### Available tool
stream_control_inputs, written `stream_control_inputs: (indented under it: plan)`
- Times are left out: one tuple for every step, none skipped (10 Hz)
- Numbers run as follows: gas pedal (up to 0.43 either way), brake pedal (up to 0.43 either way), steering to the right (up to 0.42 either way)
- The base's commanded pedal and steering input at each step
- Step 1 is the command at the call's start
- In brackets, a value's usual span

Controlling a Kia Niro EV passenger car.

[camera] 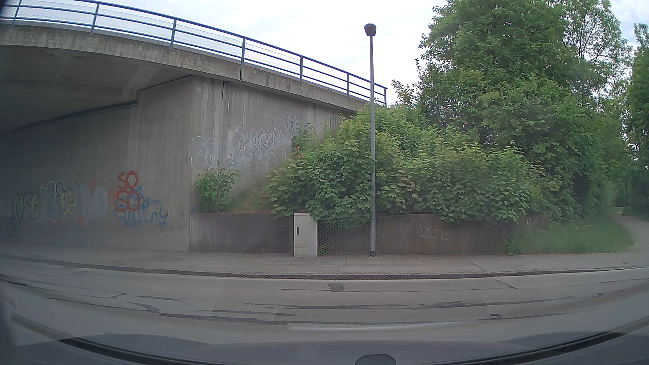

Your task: Follow the waypoints while adhering to traffic rules and regulations

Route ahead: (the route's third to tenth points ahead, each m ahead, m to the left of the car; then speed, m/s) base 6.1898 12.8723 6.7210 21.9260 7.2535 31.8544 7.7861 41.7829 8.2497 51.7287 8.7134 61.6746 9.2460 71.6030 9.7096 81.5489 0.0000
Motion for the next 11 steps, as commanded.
stream_control_inputs:
  plan:
    - [0.0, 0.25, -0.111]
    - [0.0, 0.25, -0.111]
    - [0.0, 0.213, -0.111]
    - [0.0, 0.171, -0.112]
    - [0.0, 0.165, -0.115]
    - [0.0, 0.128, -0.119]
    - [0.0, 0.0, -0.128]
    - [0.0, 0.0, -0.14]
    - [0.0, 0.0, -0.156]
    - [0.0, 0.0, -0.171]
    - [0.0, 0.0, -0.185]
